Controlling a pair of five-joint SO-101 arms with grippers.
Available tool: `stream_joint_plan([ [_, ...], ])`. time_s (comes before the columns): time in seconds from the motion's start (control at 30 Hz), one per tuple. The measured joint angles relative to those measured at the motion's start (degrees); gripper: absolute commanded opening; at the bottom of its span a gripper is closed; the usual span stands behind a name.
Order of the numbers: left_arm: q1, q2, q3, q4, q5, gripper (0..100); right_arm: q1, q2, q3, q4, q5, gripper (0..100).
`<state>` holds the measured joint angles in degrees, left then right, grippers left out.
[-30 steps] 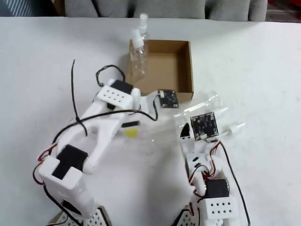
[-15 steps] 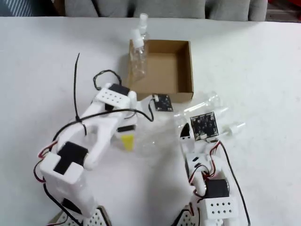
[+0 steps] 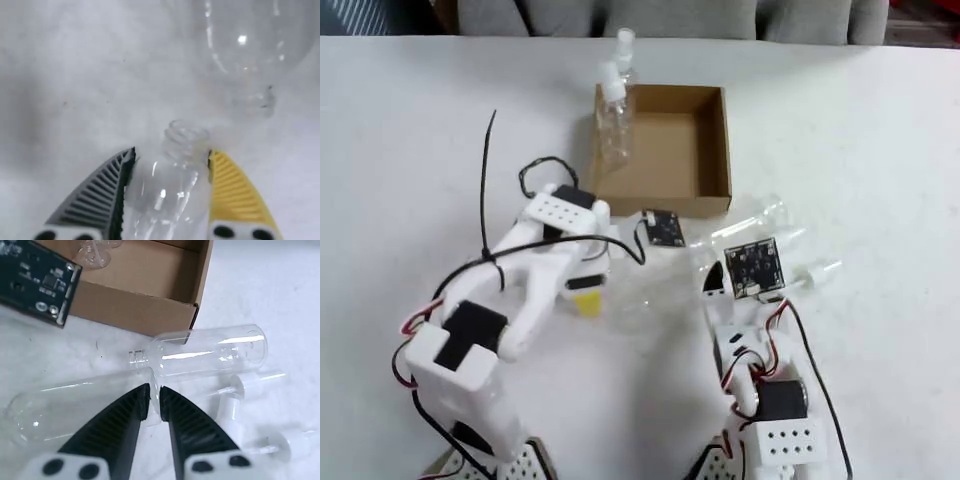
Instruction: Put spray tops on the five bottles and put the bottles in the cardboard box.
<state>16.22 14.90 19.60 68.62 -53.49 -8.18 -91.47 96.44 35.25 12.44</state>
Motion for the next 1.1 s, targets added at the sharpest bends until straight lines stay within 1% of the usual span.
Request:
stream_joint_plan([
  [0.3,-0.4,0.0,0.0,-0.3,0.0,5,0.0,0.0,0.0,0.0,0.0,1.5],
  [0.33,-0.7,0.0,0.0,-1.1,0.9,6,0.0,0.0,0.0,0.0,0.0,1.5],
  [0.4,-1.9,0.0,-0.3,-2.6,4.7,7,0.0,0.0,0.0,0.0,0.0,1.5],
  [0.53,-5.1,0.0,-3.7,-5.0,16.7,8,0.0,0.0,0.0,0.0,0.0,1.5],
  [0.7,-8.3,0.0,-8.2,-5.4,31.3,9,0.0,0.0,0.0,0.0,0.0,1.5],
  [0.87,-10.0,0.0,-9.0,-5.4,44.2,9,0.0,0.0,0.0,0.0,0.0,1.5],
  [0.9,-10.1,0.0,-9.0,-5.5,46.1,10,0.0,0.0,0.0,0.0,0.0,1.5],
  [0.97,-10.1,0.0,-9.0,-5.5,48.1,15,0.0,0.0,0.0,0.0,0.0,1.5],
  [1.1,-10.1,0.0,-8.8,-5.5,47.8,30,0.0,0.0,0.0,0.0,0.0,1.5],
])
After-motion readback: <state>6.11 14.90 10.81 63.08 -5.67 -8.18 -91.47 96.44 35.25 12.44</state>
